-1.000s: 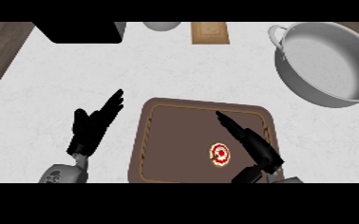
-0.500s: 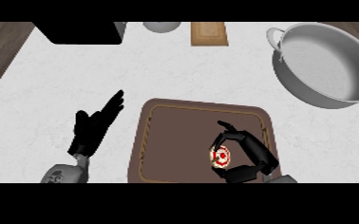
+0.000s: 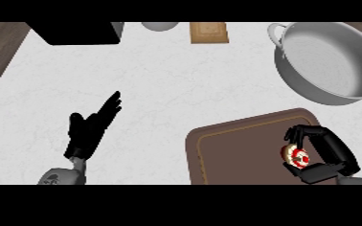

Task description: Pick the cupcake from the tray and place it in the pot

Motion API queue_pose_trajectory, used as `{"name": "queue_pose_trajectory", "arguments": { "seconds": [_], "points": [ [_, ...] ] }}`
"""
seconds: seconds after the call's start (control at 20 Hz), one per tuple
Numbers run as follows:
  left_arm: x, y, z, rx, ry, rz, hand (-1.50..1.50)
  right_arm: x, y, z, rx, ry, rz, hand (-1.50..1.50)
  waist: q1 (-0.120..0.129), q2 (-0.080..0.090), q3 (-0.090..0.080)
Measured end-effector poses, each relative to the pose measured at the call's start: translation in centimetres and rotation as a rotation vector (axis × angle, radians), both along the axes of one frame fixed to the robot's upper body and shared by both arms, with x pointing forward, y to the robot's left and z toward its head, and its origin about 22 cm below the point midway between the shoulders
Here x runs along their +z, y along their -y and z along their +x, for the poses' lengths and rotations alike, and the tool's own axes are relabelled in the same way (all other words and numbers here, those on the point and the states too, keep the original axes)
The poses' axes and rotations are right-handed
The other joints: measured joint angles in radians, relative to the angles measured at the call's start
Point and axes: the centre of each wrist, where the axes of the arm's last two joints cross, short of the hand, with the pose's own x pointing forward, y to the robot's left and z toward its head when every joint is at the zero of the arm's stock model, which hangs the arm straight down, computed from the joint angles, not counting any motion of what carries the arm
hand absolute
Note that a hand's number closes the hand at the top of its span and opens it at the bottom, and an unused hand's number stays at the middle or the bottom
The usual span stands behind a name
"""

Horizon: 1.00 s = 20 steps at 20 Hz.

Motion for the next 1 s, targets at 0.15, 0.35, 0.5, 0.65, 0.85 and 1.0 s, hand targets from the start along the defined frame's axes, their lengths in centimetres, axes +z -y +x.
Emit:
{"name": "queue_pose_trajectory", "arguments": {
  "seconds": [0.15, 0.35, 0.5, 0.65, 0.85, 1.0],
  "points": [
    [0.0, -0.2, 0.0, 0.004, 0.004, -0.001, 0.00, 2.5, 7.4, -1.0, -0.144, 0.028, -0.032, 1.50, 0.000, 0.012, 0.006],
    [0.3, 0.1, 0.2, -0.008, 0.015, -0.006, 0.00, 6.3, 14.7, -2.7, -0.312, 0.069, -0.087, 1.50, 0.017, 0.019, 0.011],
    [0.2, 0.4, 0.2, -0.021, 0.010, -0.005, 0.00, 8.7, 18.4, -3.9, -0.405, 0.096, -0.134, 1.50, 0.030, 0.020, 0.012],
    [0.3, 0.6, 0.4, -0.036, 0.015, -0.012, 0.00, 10.7, 20.7, -4.7, -0.465, 0.119, -0.195, 1.50, 0.044, 0.020, 0.013],
    [0.3, 1.0, 0.7, -0.042, 0.007, -0.006, 0.00, 12.4, 22.3, -4.9, -0.515, 0.179, -0.281, 1.50, 0.055, 0.021, 0.013],
    [0.4, 0.9, 0.9, -0.052, 0.006, -0.007, 0.00, 13.7, 23.2, -4.9, -0.531, 0.232, -0.352, 1.50, 0.058, 0.019, 0.012]
  ]
}}
